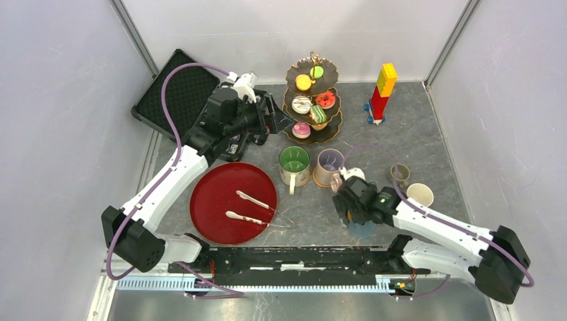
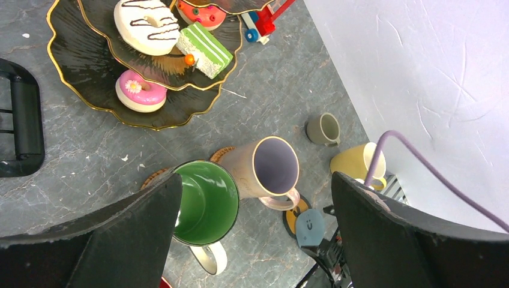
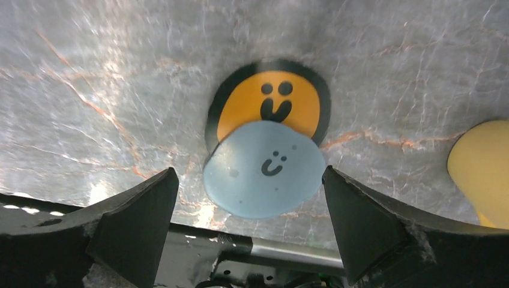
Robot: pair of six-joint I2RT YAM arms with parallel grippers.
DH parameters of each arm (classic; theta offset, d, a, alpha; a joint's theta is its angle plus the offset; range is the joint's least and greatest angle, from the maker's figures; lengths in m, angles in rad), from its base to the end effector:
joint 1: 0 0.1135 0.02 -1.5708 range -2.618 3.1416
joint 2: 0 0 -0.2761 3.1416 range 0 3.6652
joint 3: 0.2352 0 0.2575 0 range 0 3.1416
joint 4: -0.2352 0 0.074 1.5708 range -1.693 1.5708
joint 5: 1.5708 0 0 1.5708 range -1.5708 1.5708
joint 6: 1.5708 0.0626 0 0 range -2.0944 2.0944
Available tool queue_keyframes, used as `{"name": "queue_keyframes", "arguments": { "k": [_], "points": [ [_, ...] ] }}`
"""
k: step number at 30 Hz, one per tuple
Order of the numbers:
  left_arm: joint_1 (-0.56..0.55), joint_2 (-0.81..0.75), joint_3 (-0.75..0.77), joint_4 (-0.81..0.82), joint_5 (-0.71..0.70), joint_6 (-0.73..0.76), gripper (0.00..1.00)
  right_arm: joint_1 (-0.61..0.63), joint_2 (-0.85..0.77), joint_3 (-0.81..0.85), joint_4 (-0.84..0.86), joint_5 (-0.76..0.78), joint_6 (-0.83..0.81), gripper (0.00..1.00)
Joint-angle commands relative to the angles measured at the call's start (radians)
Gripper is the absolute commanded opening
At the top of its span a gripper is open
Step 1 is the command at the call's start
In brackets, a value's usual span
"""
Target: Serve the afternoon tea
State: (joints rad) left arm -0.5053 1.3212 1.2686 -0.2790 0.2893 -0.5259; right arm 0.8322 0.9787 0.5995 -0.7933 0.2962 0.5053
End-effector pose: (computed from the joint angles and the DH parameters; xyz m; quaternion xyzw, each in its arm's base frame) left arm 0.2816 -0.1762 0.3842 0.0754 0.8064 -0.3854 0.4421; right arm 0.1298 0.1154 0.1823 -0.1290 0.9613 0.0078 0.2432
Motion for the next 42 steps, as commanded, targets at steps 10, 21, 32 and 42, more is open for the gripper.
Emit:
{"name": "queue_keyframes", "arguments": {
  "k": [10,21,32,42],
  "points": [
    [0.003,-0.018,0.018,0.038,-0.006,-0.037,1.00,0.091,0.103,-0.077,0.027,0.101,0.149,0.98],
    [0.003,-0.012,0.018,0.039,-0.001,-0.040,1.00,0.039,0.096,-0.117,-0.066,0.181,0.231,0.98],
    [0.003,-0.003,0.020,0.038,0.005,-0.042,1.00,-0.175,-0.020,-0.152,-0.113,0.226,0.224,0.98],
    [0.003,0.003,0.020,0.038,0.010,-0.046,1.00,-0.232,-0.098,-0.090,-0.106,0.298,0.305,0.94]
  ]
}}
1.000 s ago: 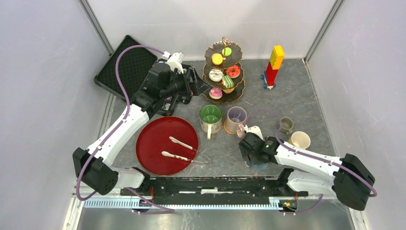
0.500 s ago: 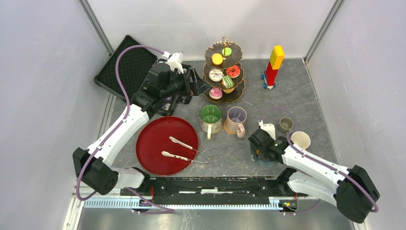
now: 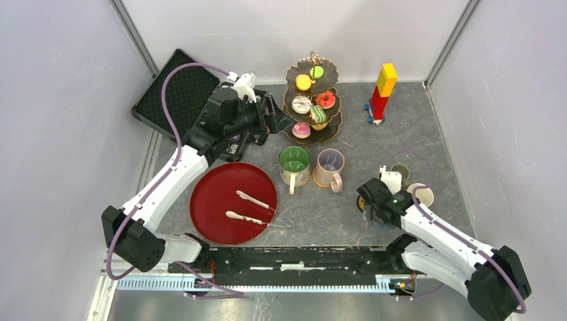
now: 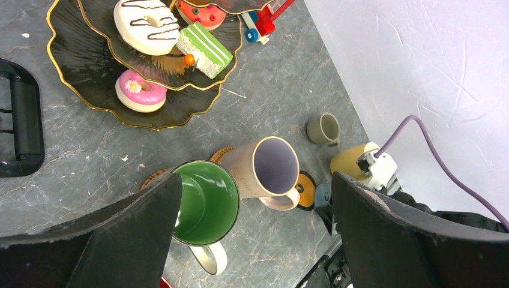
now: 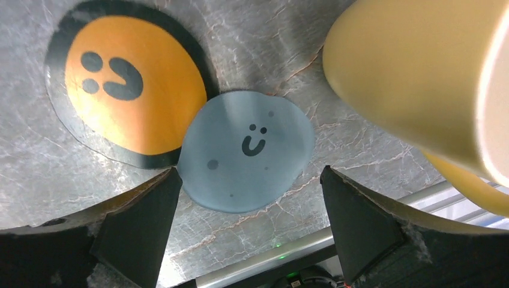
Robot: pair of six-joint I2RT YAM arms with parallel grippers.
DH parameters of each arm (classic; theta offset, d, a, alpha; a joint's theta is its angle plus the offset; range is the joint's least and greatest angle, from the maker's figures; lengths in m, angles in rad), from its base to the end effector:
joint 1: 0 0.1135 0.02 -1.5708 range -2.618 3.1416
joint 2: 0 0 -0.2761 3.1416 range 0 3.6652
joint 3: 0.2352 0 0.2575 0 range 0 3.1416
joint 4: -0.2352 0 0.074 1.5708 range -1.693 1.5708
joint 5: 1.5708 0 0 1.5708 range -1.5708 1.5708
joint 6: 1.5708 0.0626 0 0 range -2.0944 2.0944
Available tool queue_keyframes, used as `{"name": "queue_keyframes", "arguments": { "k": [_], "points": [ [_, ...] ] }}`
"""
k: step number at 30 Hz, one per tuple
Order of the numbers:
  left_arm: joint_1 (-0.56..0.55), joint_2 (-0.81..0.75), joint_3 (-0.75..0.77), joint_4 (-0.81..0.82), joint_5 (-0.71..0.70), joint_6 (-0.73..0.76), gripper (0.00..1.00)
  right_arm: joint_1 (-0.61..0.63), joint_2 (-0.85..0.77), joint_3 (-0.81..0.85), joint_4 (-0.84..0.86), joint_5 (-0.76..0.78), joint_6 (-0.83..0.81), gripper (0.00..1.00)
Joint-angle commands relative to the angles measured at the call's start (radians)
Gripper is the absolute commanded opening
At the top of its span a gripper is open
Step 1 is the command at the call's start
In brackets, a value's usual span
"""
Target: Serve the afternoon tea
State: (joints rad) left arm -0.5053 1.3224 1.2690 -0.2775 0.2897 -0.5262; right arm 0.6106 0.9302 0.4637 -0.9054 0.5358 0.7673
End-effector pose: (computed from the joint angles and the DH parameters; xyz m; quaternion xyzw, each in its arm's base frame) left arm 0.2819 -0.1764 0.3841 0.0754 0.8062 -0.3857 0.4422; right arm 0.1256 0.0489 0.1505 0.1013 0.9546 -0.1425 0.2414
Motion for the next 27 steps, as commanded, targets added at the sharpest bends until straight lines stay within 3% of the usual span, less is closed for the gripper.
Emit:
{"name": "queue_keyframes", "arguments": {
  "k": [1,3,14,19,27],
  "points": [
    [0.003,0.002,0.020,0.037,0.008,-0.046,1.00,-0.011,-0.054,0.058,0.032,0.051,0.025,0.91],
    [0.004,0.001,0.021,0.037,0.008,-0.046,1.00,-0.011,-0.056,0.068,0.103,0.009,-0.045,0.85],
    [0.002,0.001,0.020,0.037,0.008,-0.043,1.00,-0.098,0.062,0.035,0.420,-0.191,-0.279,0.89],
    [0.003,0.002,0.021,0.038,0.009,-0.041,1.00,-0.120,0.158,0.053,0.379,-0.160,-0.318,0.98],
    [0.003,0.014,0.021,0.041,0.026,-0.053,1.00,-0.155,0.177,-0.039,0.489,-0.269,-0.338,0.95]
  ]
}}
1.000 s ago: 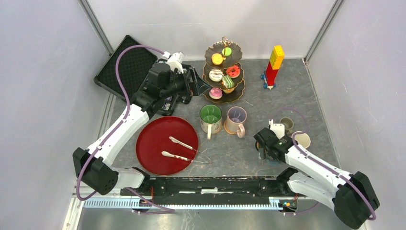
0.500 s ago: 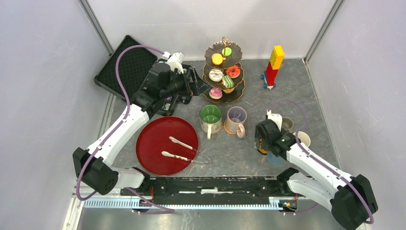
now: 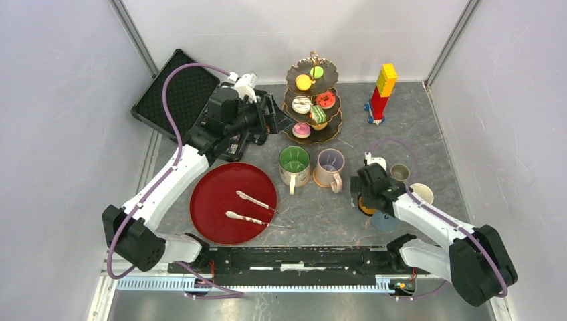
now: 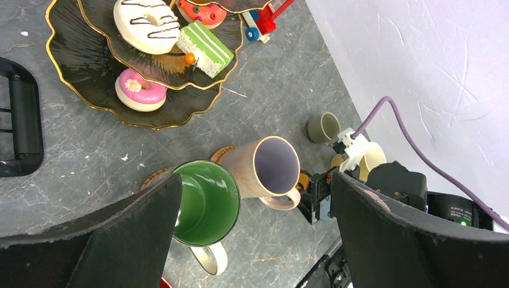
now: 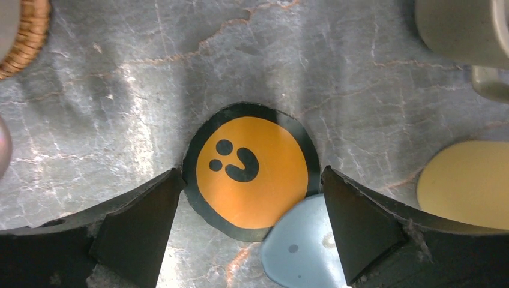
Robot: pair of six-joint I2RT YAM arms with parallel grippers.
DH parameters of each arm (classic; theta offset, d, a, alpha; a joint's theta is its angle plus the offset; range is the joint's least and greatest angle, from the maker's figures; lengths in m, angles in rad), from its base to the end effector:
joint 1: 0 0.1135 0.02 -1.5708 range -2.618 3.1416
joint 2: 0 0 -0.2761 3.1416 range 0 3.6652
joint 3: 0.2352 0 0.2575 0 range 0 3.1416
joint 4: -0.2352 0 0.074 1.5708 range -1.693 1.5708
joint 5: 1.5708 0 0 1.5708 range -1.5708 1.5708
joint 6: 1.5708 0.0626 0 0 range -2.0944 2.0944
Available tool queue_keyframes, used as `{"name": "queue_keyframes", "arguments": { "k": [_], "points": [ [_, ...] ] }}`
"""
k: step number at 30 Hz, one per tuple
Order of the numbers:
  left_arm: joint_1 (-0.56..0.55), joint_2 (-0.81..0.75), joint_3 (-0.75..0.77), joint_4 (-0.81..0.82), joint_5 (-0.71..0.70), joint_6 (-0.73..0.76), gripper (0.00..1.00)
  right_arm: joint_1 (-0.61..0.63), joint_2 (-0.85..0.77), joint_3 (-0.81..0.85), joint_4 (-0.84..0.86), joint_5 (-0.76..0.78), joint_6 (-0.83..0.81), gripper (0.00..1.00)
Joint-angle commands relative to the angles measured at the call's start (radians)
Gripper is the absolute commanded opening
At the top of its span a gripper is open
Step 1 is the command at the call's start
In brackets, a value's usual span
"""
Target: Serve the afternoon tea
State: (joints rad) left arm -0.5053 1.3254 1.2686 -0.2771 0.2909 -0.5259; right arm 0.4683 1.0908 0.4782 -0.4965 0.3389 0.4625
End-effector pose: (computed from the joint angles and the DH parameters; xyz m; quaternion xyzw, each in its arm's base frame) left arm 0.2826 -0.1769 0.3831 0.0757 0.8070 -0.3856 0.4408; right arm 0.1800 0.0677 0.1444 0.0358 0.9596 -0.0455 0.2752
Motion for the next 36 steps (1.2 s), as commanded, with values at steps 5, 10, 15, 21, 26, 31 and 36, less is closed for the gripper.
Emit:
{"name": "queue_keyframes", "arguments": {
  "k": [5,10,15,21,26,31,36],
  "points": [
    [0.003,0.014,0.020,0.041,0.020,-0.052,1.00,-0.021,0.064,-0.065,0.140,-0.079,-0.042,0.86],
    [0.004,0.014,0.022,0.039,0.025,-0.052,1.00,-0.035,0.121,-0.030,0.181,-0.050,-0.049,0.84],
    [0.003,0.017,0.022,0.039,0.022,-0.050,1.00,-0.085,0.202,0.020,0.258,-0.065,-0.079,0.83],
    [0.004,0.021,0.023,0.036,0.024,-0.050,1.00,-0.107,0.314,0.117,0.305,-0.107,-0.110,0.83],
    [0.003,0.029,0.024,0.036,0.025,-0.050,1.00,-0.130,0.362,0.140,0.350,-0.166,-0.108,0.82],
    [0.004,0.035,0.025,0.037,0.034,-0.057,1.00,-0.148,0.377,0.157,0.369,-0.172,-0.117,0.82],
    [0.004,0.034,0.025,0.039,0.037,-0.061,1.00,-0.153,0.374,0.204,0.349,-0.186,-0.148,0.86]
  ]
}}
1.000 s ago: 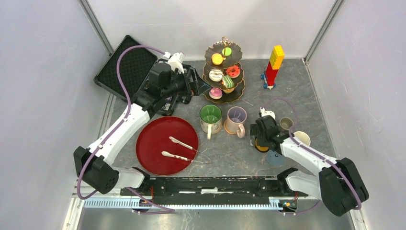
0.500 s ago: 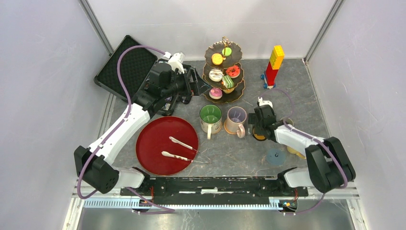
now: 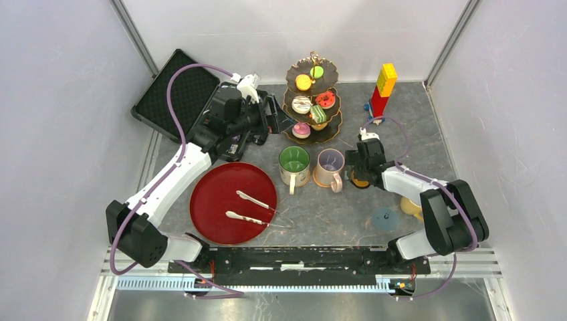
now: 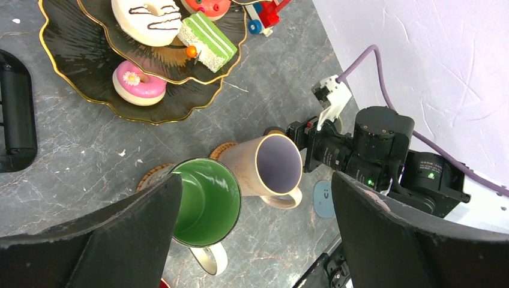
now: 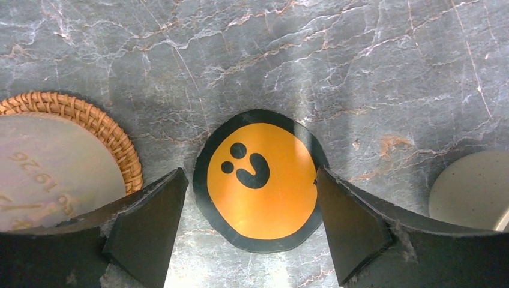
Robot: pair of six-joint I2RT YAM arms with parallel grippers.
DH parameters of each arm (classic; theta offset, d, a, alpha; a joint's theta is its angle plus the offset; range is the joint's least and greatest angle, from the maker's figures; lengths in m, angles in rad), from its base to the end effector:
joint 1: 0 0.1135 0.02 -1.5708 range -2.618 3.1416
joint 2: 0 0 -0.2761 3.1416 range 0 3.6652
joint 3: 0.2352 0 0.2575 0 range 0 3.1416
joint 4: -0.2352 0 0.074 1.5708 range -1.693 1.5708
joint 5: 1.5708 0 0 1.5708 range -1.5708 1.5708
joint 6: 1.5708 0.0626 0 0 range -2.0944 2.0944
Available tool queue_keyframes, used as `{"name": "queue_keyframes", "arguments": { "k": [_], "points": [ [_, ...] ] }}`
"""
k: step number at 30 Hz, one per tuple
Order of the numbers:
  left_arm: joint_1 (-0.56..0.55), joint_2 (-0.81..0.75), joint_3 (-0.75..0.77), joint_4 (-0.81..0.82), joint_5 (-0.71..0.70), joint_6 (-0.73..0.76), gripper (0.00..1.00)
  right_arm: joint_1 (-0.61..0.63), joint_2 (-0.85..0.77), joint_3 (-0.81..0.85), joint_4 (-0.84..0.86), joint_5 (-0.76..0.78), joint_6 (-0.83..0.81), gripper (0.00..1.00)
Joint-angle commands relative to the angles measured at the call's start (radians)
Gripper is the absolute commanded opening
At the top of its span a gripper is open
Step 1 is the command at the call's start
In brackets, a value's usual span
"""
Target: Serve the afternoon tea
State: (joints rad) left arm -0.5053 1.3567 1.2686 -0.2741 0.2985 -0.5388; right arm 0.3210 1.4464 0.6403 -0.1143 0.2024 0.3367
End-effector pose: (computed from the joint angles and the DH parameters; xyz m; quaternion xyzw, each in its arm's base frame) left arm 0.2897 -0.1813 0.3736 0.0709 0.8151 -0.3862 0.4260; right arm 0.2738 0.0778 0.1406 0.0397 0.9425 0.0121 0.3317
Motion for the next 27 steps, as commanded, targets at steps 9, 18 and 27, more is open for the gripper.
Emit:
{"name": "queue_keyframes", "arguments": {
  "k": [9,18,27],
  "points": [
    [0.004,-0.007,0.020,0.039,0.027,-0.048,1.00,-0.007,-0.100,0.260,-0.308,0.122,-0.067,0.96],
    [0.003,-0.029,0.013,0.051,0.033,-0.060,1.00,-0.072,-0.422,0.332,-0.689,0.394,-0.078,0.95],
    [0.002,-0.048,0.008,0.058,0.027,-0.059,1.00,-0.173,-0.573,0.117,-0.679,0.249,0.008,0.91]
  ]
}}
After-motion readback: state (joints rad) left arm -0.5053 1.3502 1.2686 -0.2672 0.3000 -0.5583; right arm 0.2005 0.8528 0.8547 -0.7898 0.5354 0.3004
